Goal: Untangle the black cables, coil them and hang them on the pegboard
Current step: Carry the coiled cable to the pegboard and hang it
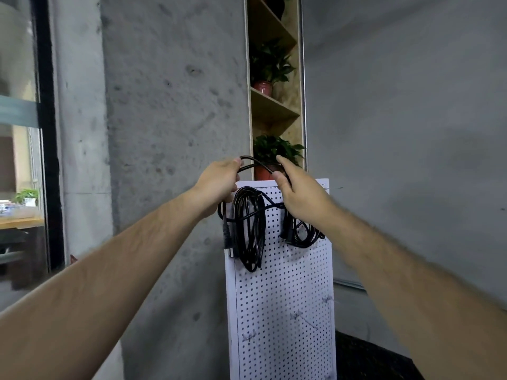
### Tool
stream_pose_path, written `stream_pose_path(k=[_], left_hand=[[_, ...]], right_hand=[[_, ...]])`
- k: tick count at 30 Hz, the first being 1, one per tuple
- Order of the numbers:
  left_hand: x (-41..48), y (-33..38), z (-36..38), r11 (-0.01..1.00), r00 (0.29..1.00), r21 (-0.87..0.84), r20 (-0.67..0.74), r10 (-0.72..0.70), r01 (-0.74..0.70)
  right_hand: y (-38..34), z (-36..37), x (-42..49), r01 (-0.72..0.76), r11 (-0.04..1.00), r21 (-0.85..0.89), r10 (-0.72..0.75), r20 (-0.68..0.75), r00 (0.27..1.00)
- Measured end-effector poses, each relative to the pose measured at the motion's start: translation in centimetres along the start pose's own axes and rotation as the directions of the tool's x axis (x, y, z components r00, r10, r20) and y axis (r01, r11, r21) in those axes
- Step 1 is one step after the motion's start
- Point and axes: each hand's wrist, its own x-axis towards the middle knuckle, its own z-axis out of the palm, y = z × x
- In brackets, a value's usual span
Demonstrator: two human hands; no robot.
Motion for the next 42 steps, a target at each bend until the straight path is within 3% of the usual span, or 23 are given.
stream_pose_path(k=[6,11,14,17,26,30,32,35,38,42], left_hand=[[1.9,-3.2,0.2,1.0,0.996,-0.007,-0.091,0.0,-0.001],[1.9,-6.2,0.7,0.999,0.991,-0.01,-0.124,0.041,-0.043],[0.5,-8.1,1.0,0.978,0.969,0.121,-0.16,0.186,-0.168],[-0.1,-10.7,1.5,0.897,0.911,0.319,-0.173,0.374,-0.307],[-2.7,-15.5,5.7,0.793,0.789,0.488,-0.29,0.542,-0.365],[-3.1,-17.7,7.7,0.733,0.734,0.585,-0.316,0.601,-0.349],[-3.1,-18.6,8.6,0.73,0.727,0.592,-0.327,0.605,-0.342],[-3.4,-18.7,9.0,0.803,0.805,0.473,-0.275,0.526,-0.363],[-3.9,-18.0,8.6,0.794,0.8,0.375,-0.186,0.57,-0.478],[-4.4,-18.3,9.1,0.812,0.817,0.325,-0.162,0.554,-0.486]], right_hand=[[1.7,2.6,2.7,-0.141,0.981,0.134,0.145,-0.022,0.989],[3.2,3.5,4.1,-0.169,0.937,0.306,0.184,-0.019,0.983],[3.6,4.5,3.9,-0.165,0.931,0.326,0.163,0.034,0.986],[4.3,6.4,2.8,-0.166,0.903,0.396,0.168,0.03,0.985],[4.5,10.0,0.2,-0.185,0.818,0.544,0.255,-0.056,0.965],[4.5,11.3,-0.1,-0.183,0.839,0.513,0.274,-0.108,0.956],[4.2,11.5,-0.5,-0.18,0.89,0.419,0.26,-0.141,0.955],[3.0,11.3,-1.2,-0.257,0.926,0.276,0.283,-0.055,0.958],[1.1,11.0,-0.3,-0.39,0.874,0.29,0.383,0.083,0.92],[0.1,12.3,1.2,-0.434,0.879,0.198,0.437,0.032,0.899]])
